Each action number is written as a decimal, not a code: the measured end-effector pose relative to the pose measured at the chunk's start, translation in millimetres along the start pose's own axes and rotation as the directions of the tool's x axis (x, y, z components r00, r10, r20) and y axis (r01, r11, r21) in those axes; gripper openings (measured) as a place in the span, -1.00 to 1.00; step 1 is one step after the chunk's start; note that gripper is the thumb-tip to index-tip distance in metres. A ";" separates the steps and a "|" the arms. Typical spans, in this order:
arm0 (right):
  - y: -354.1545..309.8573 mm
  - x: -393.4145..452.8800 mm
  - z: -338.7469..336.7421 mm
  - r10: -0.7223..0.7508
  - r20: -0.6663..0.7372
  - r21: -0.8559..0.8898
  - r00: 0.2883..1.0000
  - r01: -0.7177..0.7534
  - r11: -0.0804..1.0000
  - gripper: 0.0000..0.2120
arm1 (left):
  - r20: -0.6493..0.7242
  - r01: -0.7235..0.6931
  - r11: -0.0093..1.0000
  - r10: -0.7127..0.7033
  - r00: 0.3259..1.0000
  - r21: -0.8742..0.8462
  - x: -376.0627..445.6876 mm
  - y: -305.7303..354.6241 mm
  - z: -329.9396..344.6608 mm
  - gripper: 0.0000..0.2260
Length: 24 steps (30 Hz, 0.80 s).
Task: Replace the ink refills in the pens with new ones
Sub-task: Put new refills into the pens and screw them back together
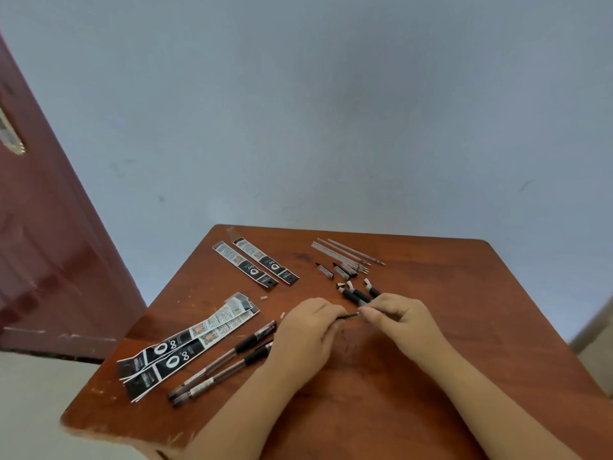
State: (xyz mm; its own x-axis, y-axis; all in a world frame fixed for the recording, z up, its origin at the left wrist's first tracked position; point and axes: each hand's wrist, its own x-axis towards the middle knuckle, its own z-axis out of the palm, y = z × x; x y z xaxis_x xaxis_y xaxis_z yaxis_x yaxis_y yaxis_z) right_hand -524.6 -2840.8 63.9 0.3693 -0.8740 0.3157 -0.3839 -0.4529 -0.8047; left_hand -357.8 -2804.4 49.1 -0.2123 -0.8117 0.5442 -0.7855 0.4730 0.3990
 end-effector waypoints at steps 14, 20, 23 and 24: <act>-2.5 -0.1 -8.0 -0.169 0.212 -0.259 0.963 0.222 0.940 -0.79 | 0.054 -0.009 1.000 0.010 0.999 -0.018 -5.7 -1.0 -4.8 -0.76; -7.9 -2.3 -4.3 -0.217 0.198 -0.285 0.956 0.269 0.920 -0.75 | 0.075 0.059 0.997 -0.056 0.996 -0.046 -5.7 4.2 -16.1 -0.78; -5.4 -2.3 -16.8 -0.220 0.073 -0.269 0.973 0.232 0.935 -0.84 | 0.016 0.145 0.987 -0.146 0.989 0.069 -12.1 4.8 -27.2 -0.80; -4.1 -1.4 -23.2 -0.183 0.000 -0.237 0.983 0.178 0.955 -0.93 | -0.024 0.199 0.976 -0.198 0.980 0.082 -13.9 2.7 -34.3 -0.83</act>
State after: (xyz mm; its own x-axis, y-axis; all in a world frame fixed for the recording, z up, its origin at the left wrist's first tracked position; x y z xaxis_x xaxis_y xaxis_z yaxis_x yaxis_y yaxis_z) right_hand -543.1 -2841.9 78.4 0.4330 -0.7766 0.4576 -0.5016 -0.6294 -0.5935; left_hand -337.0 -2780.1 68.0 -0.0385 -0.8807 0.4721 -0.8571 0.2720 0.4375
